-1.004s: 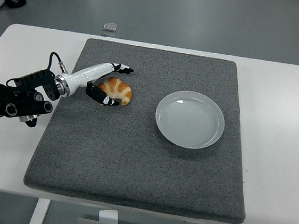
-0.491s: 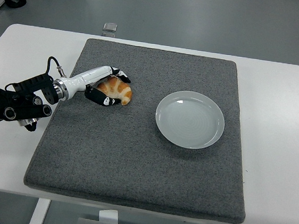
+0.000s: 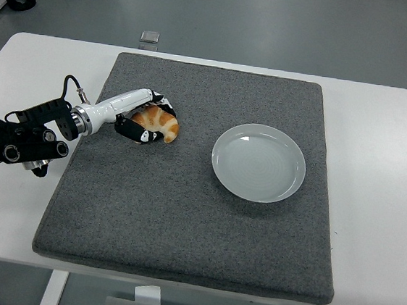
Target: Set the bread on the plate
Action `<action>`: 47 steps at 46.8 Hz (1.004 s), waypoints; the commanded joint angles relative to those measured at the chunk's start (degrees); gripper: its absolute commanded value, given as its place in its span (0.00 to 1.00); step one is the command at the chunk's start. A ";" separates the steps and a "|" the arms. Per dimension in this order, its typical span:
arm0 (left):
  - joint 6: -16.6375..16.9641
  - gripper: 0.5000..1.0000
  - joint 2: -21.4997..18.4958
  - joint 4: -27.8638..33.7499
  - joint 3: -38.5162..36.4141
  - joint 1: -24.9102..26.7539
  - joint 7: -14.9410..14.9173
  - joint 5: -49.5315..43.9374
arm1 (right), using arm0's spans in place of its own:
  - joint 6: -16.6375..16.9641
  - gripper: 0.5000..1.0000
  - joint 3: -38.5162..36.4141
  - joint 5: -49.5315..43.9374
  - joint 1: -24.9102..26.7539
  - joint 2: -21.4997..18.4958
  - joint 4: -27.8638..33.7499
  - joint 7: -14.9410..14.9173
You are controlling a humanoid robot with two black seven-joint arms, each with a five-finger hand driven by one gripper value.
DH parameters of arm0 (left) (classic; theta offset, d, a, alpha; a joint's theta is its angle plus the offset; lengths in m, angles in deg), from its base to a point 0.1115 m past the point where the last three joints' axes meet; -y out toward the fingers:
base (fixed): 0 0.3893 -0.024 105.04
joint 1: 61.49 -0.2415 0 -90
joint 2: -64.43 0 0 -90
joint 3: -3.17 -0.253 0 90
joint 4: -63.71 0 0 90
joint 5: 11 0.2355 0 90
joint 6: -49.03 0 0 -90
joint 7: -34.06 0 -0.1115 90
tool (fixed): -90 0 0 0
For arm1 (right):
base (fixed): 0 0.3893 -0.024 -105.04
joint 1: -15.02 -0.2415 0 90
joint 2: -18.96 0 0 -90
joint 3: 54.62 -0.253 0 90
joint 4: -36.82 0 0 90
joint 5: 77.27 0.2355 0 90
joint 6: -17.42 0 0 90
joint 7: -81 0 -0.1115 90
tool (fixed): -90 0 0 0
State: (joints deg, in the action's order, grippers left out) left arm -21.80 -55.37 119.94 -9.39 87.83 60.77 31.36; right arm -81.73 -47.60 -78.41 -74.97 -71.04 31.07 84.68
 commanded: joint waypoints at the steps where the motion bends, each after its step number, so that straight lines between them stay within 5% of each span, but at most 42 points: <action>1: 0.08 0.00 0.00 0.02 0.00 0.18 0.01 0.01 | 0.00 0.88 0.01 0.00 0.00 0.00 -0.05 0.00; 20: 0.17 0.00 -1.41 0.02 0.26 2.29 1.50 1.50 | 0.00 0.88 -0.08 0.00 0.00 0.00 0.03 0.00; 47: 0.00 0.00 -5.28 -2.70 -0.09 12.93 2.82 8.89 | 0.00 0.88 -0.17 0.00 0.00 0.00 0.03 0.00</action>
State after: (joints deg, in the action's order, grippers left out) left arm -21.70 -60.73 118.47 -9.51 99.93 63.61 40.22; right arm -81.73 -47.68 -78.41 -74.99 -71.04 31.04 84.67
